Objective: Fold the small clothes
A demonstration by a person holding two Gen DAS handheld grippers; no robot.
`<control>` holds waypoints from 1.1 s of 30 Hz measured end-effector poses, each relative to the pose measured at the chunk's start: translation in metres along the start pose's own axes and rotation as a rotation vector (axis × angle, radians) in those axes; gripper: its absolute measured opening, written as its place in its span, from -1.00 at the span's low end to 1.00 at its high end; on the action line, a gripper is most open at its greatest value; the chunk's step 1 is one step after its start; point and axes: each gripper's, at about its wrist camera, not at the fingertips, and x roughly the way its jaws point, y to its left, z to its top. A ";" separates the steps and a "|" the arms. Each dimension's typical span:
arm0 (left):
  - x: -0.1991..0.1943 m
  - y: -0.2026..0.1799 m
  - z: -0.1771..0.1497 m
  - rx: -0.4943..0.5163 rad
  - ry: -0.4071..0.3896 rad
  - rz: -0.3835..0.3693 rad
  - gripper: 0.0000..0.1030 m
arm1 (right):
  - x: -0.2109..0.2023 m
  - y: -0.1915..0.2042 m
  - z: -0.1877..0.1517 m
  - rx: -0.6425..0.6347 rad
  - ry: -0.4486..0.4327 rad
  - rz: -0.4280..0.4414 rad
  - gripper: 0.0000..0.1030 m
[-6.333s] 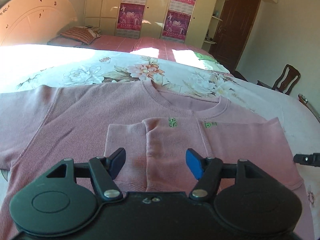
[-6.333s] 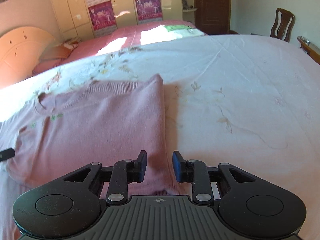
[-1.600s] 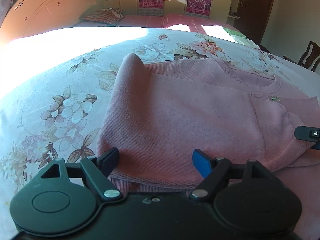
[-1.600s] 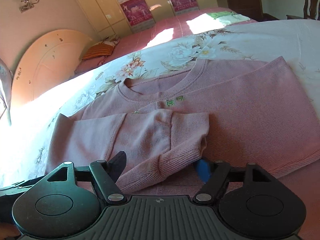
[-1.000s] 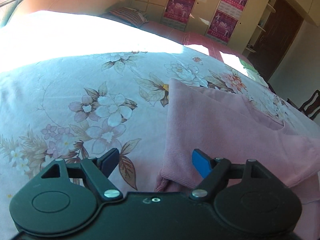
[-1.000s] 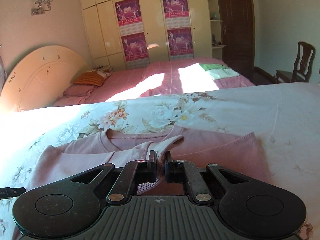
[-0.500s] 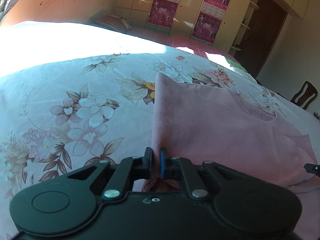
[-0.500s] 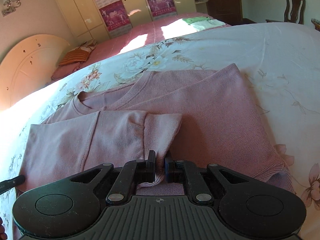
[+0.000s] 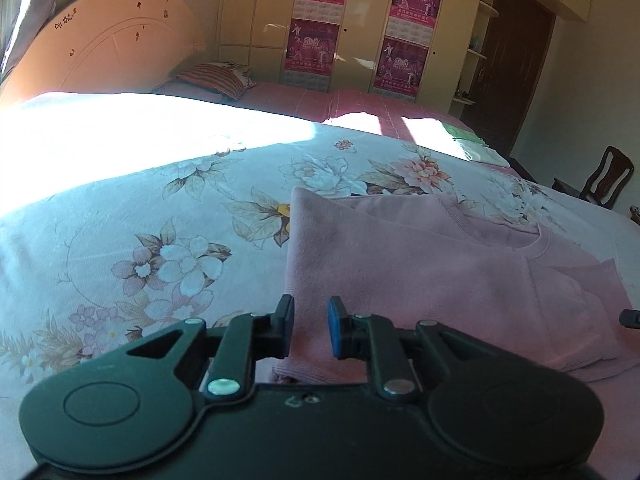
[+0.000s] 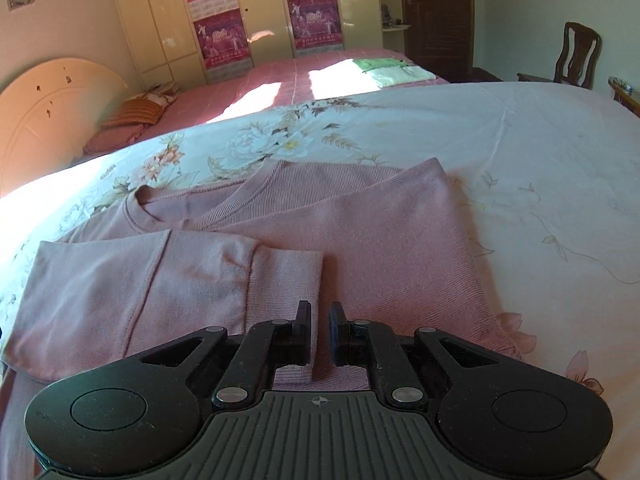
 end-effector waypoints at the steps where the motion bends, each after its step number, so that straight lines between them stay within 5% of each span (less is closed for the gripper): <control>1: 0.004 -0.006 0.002 0.001 0.016 -0.021 -0.61 | 0.002 0.006 0.003 -0.015 0.001 0.012 -0.84; 7: 0.037 -0.031 -0.016 0.067 0.136 -0.051 -0.45 | 0.023 0.037 -0.011 -0.108 0.084 0.052 -0.84; 10: 0.039 -0.022 -0.026 0.067 0.113 -0.071 -0.44 | 0.028 0.032 -0.019 -0.146 0.092 0.008 -0.84; 17: 0.009 -0.033 -0.024 0.050 0.129 -0.061 -0.35 | 0.000 0.032 -0.017 -0.122 0.075 0.071 -0.83; 26: -0.021 -0.109 -0.067 0.125 0.178 -0.222 -0.22 | -0.021 0.065 -0.056 -0.189 0.138 0.189 -0.82; 33: -0.033 -0.114 -0.102 0.240 0.177 -0.172 -0.19 | -0.026 0.058 -0.092 -0.326 0.182 0.178 -0.82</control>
